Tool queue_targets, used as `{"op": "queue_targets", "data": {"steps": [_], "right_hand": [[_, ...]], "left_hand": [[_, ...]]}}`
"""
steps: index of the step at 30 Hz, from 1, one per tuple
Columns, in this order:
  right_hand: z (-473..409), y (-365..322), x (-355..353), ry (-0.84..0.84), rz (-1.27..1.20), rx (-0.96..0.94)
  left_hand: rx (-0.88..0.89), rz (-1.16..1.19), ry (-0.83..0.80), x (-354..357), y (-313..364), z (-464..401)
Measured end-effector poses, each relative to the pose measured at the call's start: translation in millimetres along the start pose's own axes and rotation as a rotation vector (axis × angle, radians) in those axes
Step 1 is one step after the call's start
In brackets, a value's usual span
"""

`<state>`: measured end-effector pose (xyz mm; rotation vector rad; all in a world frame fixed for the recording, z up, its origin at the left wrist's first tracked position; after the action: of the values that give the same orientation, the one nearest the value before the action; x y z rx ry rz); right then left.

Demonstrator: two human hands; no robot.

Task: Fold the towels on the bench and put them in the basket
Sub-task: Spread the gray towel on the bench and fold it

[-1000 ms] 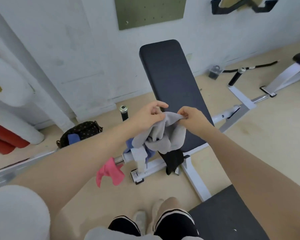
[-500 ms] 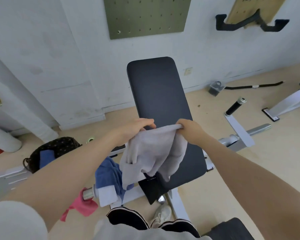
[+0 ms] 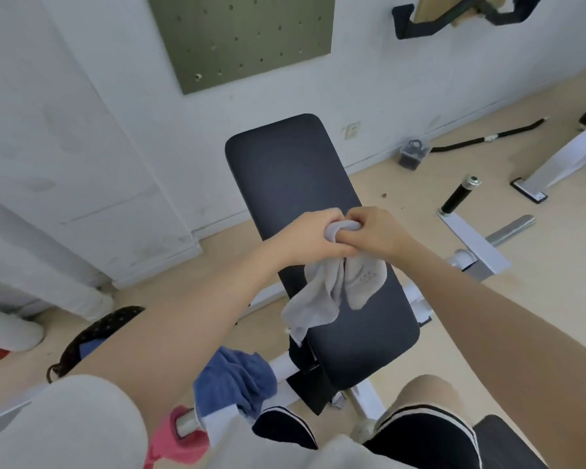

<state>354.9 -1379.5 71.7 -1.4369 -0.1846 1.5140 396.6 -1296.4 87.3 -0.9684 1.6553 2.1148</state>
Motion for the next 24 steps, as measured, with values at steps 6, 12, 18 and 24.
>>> {"op": "queue_targets", "data": {"steps": [6, 12, 18, 24], "right_hand": [[-24, 33, -2, -0.494, -0.755, 0.104], [-64, 90, 14, -0.893, -0.591, 0.196], [-101, 73, -20, -1.170, -0.582, 0.068], [-157, 93, -35, -0.927, -0.463, 0.047]], "left_hand": [[-0.082, 0.424, 0.092, 5, -8, -30], [-0.206, 1.090, 0.371, 13, -16, -71], [-0.308, 1.291, 0.645, 19, -28, -97], [-0.339, 1.153, 0.775, 46, -65, -85]]}}
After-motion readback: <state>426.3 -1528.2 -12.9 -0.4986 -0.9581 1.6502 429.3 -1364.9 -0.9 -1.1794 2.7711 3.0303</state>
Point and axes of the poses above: each hand's wrist, its own z-axis away from the middle knuckle, its own x-axis out of the palm, y = z × x, the point moved 9 cm from there along -z, towards the middle knuckle, and after that the axes turned 8 degrees about x, right-handed, at the moved point
